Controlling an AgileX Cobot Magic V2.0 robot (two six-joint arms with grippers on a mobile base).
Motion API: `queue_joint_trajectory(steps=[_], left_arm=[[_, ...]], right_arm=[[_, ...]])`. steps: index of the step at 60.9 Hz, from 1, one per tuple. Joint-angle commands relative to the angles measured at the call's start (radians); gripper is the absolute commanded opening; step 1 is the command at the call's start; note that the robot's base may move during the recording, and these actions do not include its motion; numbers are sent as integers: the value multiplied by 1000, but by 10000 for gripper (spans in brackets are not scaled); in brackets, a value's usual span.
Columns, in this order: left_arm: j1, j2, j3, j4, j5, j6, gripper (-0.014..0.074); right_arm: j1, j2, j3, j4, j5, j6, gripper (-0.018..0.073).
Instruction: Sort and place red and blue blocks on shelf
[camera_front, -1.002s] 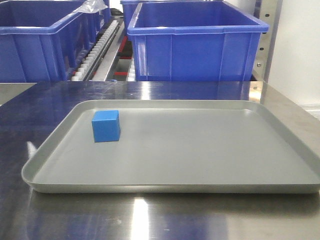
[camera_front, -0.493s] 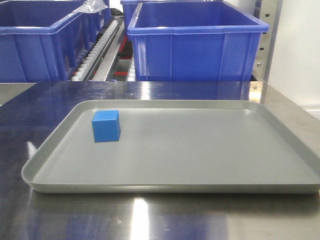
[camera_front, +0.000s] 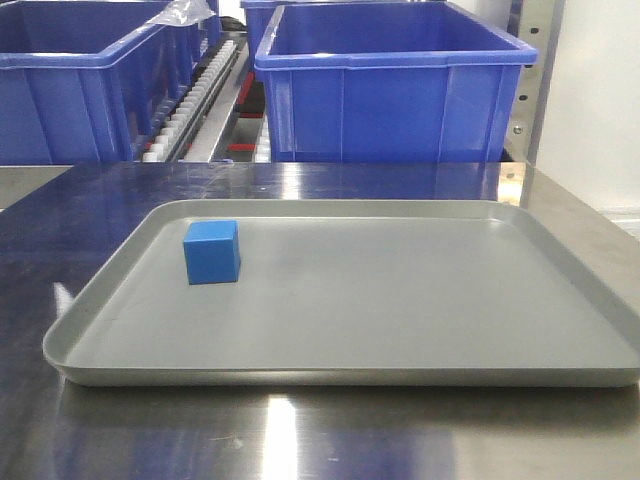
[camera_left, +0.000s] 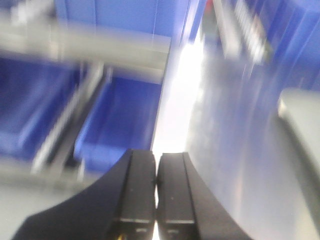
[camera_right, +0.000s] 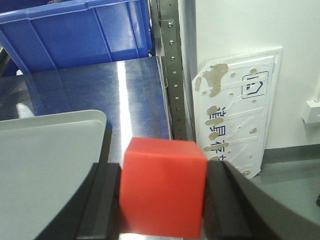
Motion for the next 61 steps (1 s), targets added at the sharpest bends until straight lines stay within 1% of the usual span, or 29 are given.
queue_joint_trajectory(steps=[1,8,12,19,30,37,41,44,47,48,49,50,54,55,57,61], left_arm=[[-14,174,-169,-12,-60,-9,141],[-36,372,-395,-26,34,-9,141],[-50,473,-500,-28,100,-9,141],[-67,593,-643,-28,207,-4,141],[-74,677,-746,-31,320,-4,141],[-74,684,-753,-33,294,-4,141],[-74,684,-753,-58,285,-4,141],[-74,684,-753,-95,281,-14,141],[-74,684,-753,-188,290,-27,142],[-74,684,-753,-243,294,-39,141],[-74,684,-753,-282,294,-42,141],[-74,684,-753,-342,294,-42,141],[-74,684,-754,-494,264,-40,141],[-74,684,-754,-510,255,-37,142],[-74,684,-758,-517,236,-33,141],[-74,684,-758,-485,216,-33,141]], right_arm=[[-5,7,-28,-14,-94,-10,52],[-5,7,-28,-14,-94,-10,52],[-5,7,-28,-14,-94,-10,52],[-5,7,-28,-14,-94,-10,52],[-5,7,-28,-14,-94,-10,52],[-5,7,-28,-14,-94,-10,52],[-5,7,-28,-14,-94,-10,52],[-5,7,-28,-14,-94,-10,52],[-5,7,-28,-14,-94,-10,52],[-5,7,-28,-14,-94,-10,52],[-5,7,-28,-14,-94,-10,52],[-5,7,-28,-14,-94,-10,52],[-5,7,-28,-14,-94,-10,52],[-5,7,-28,-14,-94,-10,52],[-5,7,-28,-14,-94,-10,52],[-5,7,-28,-14,-94,-10,52]])
